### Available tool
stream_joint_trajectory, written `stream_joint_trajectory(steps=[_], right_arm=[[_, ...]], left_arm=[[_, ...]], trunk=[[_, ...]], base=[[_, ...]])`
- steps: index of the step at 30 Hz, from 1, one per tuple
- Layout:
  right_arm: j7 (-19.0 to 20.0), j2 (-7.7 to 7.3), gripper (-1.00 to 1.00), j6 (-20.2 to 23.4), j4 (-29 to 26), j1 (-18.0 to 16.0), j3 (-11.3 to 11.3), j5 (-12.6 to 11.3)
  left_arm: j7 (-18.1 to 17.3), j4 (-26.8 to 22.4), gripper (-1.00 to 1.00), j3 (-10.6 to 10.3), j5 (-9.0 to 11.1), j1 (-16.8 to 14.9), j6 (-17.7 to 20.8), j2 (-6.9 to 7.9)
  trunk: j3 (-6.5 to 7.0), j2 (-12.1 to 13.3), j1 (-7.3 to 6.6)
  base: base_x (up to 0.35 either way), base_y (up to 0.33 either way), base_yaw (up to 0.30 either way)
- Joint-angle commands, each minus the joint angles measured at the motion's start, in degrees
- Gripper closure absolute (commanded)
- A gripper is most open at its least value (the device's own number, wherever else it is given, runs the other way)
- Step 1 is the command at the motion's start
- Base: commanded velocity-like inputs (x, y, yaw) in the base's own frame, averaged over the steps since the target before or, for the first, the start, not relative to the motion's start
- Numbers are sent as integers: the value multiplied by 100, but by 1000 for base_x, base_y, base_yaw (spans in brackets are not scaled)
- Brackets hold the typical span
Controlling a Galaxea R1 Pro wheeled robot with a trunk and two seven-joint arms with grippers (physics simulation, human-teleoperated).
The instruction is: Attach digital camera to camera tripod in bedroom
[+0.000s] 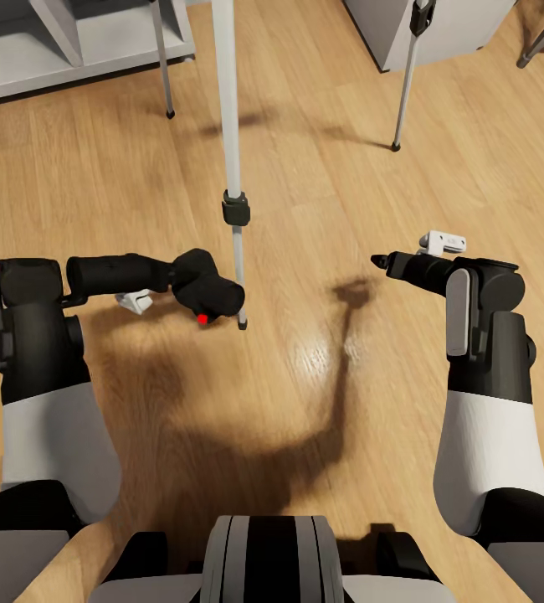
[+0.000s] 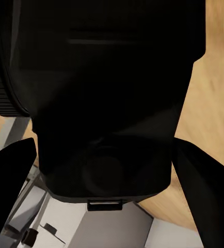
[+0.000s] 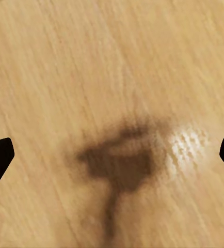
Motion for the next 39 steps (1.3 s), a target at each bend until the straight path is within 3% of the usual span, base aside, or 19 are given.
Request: stream_joint_trajectory(steps=[1, 5, 11, 12, 18, 20, 24, 25, 30, 31, 35, 38, 39], right_arm=[[7, 5, -100, 25, -3, -3, -14, -22], [4, 3, -100, 25, -2, -3, -14, -20], [4, 2, -100, 25, -1, -3, -14, -20], [4, 2, -100, 25, -1, -3, -14, -20], [3, 2, -100, 25, -1, -3, -14, -19], [3, 3, -100, 25, -1, -3, -14, -19], [2, 4, -100, 25, 0, -3, -14, -19], [2, 4, -100, 25, 0, -3, -14, -19], [2, 3, -100, 25, 0, -3, -14, -18], [2, 3, -100, 25, 0, -3, -14, -18], [2, 3, -100, 25, 0, -3, -14, -18], [2, 4, -100, 25, 0, -3, -14, -18], [2, 4, -100, 25, 0, -3, -14, -18]], left_arm=[[25, -9, 100, 4, 10, 3, -5, 37], [32, -42, 100, -21, 41, 37, -5, 189], [49, -181, 100, -45, 41, 316, -5, 594], [49, -181, 100, -45, 41, 316, -5, 594], [71, -259, 100, -129, 41, 614, -5, 1063], [75, -265, 100, -216, 41, 635, -5, 1140], [85, -283, 100, -915, 41, 655, -5, 1485], [85, -283, 100, -915, 41, 655, -5, 1485], [89, -292, 100, -2120, 41, 529, -5, 1913], [89, -292, 100, -2120, 41, 529, -5, 1913], [90, -294, 100, -2984, 41, 175, -5, 2292], [89, -294, 100, -3590, 41, -157, -5, 2492], [89, -294, 100, -3590, 41, -157, -5, 2492]], trunk=[[-3, -1, -1], [-3, -1, -1], [-3, -1, -1], [-3, -1, -1], [-3, -1, -1], [-3, -1, -1], [-3, -1, -1], [-3, -1, -1], [-3, -1, -1], [-3, -1, -1], [-3, -1, -1], [-3, -1, -1], [-3, -1, -1]], base=[[0, 0, 0], [0, 0, 0], [0, 0, 0], [0, 0, 0], [0, 0, 0], [0, 0, 0], [0, 0, 0], [0, 0, 0], [0, 0, 0], [0, 0, 0], [0, 0, 0], [0, 0, 0], [0, 0, 0]])
